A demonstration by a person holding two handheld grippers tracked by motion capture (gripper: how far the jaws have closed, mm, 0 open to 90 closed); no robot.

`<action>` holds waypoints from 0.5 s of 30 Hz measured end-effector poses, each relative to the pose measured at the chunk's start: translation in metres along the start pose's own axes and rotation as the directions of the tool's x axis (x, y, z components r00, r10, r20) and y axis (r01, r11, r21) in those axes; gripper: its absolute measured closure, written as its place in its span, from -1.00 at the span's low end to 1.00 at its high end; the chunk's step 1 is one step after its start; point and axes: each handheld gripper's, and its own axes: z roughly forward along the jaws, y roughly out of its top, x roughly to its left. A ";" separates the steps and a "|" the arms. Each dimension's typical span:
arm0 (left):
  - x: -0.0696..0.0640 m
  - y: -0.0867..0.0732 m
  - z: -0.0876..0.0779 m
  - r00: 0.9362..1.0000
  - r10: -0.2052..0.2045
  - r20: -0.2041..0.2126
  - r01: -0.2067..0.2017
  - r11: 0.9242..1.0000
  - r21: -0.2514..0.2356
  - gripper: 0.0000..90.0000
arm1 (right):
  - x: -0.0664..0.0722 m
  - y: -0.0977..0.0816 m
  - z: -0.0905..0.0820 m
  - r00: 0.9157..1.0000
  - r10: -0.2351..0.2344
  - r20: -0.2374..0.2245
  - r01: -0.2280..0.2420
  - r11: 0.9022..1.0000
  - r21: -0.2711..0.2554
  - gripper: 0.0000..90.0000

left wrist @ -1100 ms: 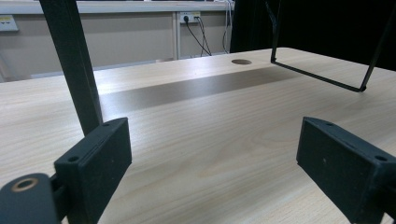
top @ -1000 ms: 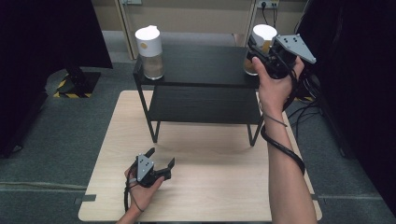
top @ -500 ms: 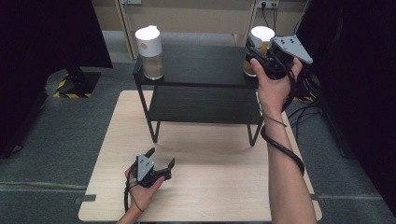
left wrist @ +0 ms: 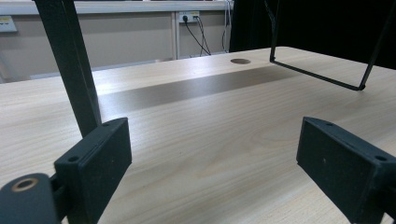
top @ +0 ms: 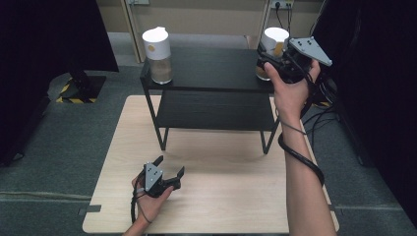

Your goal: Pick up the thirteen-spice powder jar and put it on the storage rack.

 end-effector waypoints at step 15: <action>0.000 0.000 0.000 1.000 0.002 -0.001 -0.002 1.000 -0.001 -0.78 | -0.014 0.001 -0.021 0.997 0.008 -0.076 -0.006 1.000 0.020 -0.79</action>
